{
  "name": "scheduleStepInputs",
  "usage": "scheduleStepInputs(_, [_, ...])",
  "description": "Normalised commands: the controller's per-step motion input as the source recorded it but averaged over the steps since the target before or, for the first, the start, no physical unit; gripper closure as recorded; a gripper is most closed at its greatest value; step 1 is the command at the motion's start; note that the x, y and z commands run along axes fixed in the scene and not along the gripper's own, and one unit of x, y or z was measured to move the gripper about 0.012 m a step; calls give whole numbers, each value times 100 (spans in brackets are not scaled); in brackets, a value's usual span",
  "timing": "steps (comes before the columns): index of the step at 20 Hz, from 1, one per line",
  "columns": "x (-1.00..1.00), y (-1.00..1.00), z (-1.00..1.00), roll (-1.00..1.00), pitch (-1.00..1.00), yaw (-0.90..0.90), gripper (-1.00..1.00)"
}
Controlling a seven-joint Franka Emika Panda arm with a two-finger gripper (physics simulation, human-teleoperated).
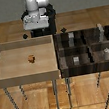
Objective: Place the loaf of bread into the appropriate compartment.
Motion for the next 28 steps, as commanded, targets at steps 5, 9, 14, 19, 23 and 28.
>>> scheduleStepInputs(5, [0,-100,0,0,0,0,-100])
scheduleStepInputs(9, [25,-50,0,0,0,0,-100])
scheduleStepInputs(14, [100,0,0,0,0,0,-100])
scheduleStepInputs(19, [100,0,0,0,0,0,-100])
scheduleStepInputs(23, [25,0,-30,0,0,0,-100])
scheduleStepInputs(28, [0,0,-40,0,0,0,-100])
